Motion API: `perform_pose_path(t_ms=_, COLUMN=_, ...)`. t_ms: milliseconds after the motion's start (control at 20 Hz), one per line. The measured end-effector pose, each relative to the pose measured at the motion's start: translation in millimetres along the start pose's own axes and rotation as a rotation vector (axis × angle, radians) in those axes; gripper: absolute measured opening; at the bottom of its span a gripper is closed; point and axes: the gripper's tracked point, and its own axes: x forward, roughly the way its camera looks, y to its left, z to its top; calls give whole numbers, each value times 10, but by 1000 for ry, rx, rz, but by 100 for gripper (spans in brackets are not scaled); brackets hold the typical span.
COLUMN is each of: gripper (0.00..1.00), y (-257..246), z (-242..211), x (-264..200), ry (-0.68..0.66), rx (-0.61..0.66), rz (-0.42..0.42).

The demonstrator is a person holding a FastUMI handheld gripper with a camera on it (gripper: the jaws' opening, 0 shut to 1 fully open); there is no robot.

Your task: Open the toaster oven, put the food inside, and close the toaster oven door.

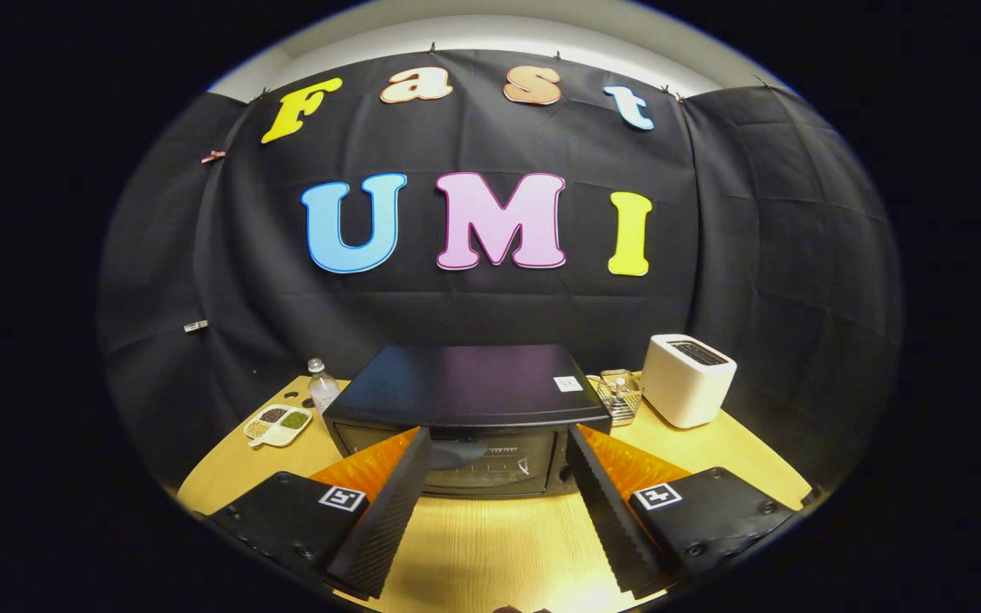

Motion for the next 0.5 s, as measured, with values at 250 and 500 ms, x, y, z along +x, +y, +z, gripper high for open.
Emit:
perform_pose_path(t_ms=250, gripper=98, y=273, z=-133, x=405, ry=38, rx=11, rz=6)
perform_pose_path(t_ms=500, gripper=98, y=434, z=-371, x=745, ry=84, rx=1, rz=-5)
